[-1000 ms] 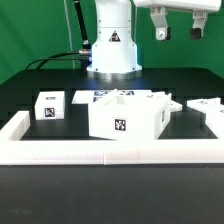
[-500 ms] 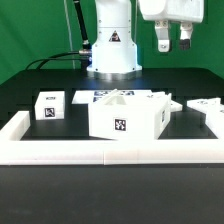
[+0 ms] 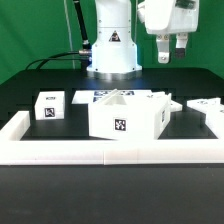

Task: Assemble cabinet

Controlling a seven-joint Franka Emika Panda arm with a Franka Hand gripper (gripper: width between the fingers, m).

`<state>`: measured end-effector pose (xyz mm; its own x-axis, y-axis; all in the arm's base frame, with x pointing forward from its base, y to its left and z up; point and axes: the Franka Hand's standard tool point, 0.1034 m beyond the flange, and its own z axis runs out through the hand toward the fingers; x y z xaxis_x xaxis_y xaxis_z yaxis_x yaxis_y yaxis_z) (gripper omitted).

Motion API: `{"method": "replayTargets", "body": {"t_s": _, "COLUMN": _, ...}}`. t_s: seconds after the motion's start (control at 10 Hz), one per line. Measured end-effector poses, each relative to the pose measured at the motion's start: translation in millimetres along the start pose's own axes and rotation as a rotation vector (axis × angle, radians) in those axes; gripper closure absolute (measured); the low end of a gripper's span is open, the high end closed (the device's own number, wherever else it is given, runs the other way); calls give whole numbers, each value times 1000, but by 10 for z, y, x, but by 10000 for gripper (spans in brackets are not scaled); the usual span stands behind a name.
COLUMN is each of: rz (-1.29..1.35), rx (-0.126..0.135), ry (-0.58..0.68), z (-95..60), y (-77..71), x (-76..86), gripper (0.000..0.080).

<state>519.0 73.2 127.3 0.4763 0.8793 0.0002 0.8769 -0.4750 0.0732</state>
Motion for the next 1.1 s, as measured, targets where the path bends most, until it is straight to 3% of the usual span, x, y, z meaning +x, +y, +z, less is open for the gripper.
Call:
{"method": "replayTargets", "body": {"t_s": 0.1, "rz": -4, "rx": -4, "ry": 5, "z": 18, "y": -5, "x": -5, "gripper": 2}}
{"method": "replayTargets", "body": {"t_s": 0.2, "rz": -9, "rx": -10, "ry": 20, "z": 129, "y": -100, "x": -84, "gripper": 2}}
{"method": "replayTargets", "body": {"t_s": 0.4, "rz": -15, "rx": 22, "ry": 5, "z": 334, "y": -266, "x": -255, "gripper": 2}}
{"method": "replayTargets", "body": {"t_s": 0.6, "rz": -27, "rx": 32, "ry": 10, "z": 484, "y": -290, "x": -326, "gripper": 2}}
{"method": "replayTargets", "body": {"t_s": 1.1, "rz": -27, "rx": 38, "ry": 9, "z": 541, "y": -314, "x": -336, "gripper": 2}}
